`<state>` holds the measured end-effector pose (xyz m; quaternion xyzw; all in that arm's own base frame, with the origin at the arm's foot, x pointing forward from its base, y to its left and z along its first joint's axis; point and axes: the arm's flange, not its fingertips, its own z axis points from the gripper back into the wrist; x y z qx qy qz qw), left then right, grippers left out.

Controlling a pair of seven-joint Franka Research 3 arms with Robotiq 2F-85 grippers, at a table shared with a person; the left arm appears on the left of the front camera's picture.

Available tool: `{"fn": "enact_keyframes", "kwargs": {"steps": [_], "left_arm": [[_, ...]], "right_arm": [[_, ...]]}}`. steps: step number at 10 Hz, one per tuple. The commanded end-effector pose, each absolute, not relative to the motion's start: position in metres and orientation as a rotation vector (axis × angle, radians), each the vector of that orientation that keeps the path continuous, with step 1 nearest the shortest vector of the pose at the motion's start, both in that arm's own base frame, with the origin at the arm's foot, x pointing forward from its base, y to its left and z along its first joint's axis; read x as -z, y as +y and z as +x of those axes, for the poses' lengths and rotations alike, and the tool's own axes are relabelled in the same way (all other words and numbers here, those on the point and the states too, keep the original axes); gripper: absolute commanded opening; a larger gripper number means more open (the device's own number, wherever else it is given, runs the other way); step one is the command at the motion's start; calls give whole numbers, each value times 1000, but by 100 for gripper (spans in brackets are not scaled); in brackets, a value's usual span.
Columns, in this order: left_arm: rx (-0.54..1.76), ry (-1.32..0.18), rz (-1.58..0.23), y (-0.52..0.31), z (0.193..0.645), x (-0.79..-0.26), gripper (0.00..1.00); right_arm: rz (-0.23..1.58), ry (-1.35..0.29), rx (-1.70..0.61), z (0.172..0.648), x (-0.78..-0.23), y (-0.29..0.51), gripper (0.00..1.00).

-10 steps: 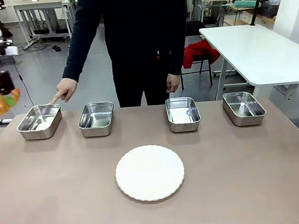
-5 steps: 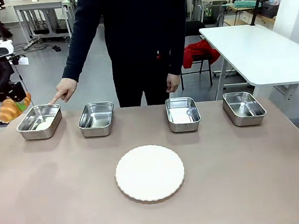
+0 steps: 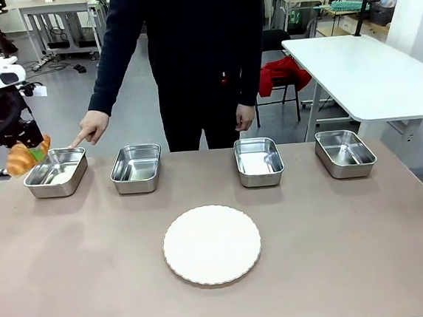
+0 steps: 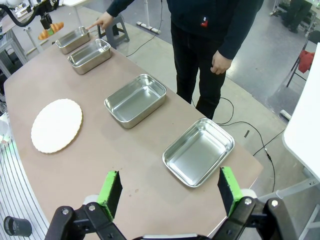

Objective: Place the bread in the container.
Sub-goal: Place the Butter Roll into the Airtight Container indicated by the human.

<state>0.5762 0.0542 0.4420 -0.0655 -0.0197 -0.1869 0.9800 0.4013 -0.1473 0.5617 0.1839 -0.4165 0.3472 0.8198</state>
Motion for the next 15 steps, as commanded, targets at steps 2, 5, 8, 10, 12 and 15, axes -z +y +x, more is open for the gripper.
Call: {"fn": "enact_keyframes", "kwargs": {"steps": [2,5,8,10,12,15], "left_arm": [[379,-73,-140,69,608,-418,56],[371,-106,-190,78,630,-400,56],[383,-78,-219,83,648,-390,56],[366,-86,-234,80,655,-385,56],[374,-95,-248,81,659,-381,100],[379,-121,-253,79,659,-381,100]], "right_arm": [[405,-906,-742,401,-562,-147,100],[405,-906,-742,401,-562,-147,100],[405,-906,-742,401,-562,-147,100],[405,-906,-742,401,-562,-147,100],[405,-906,-742,401,-562,-147,100],[405,-906,-742,401,-562,-147,100]]}}
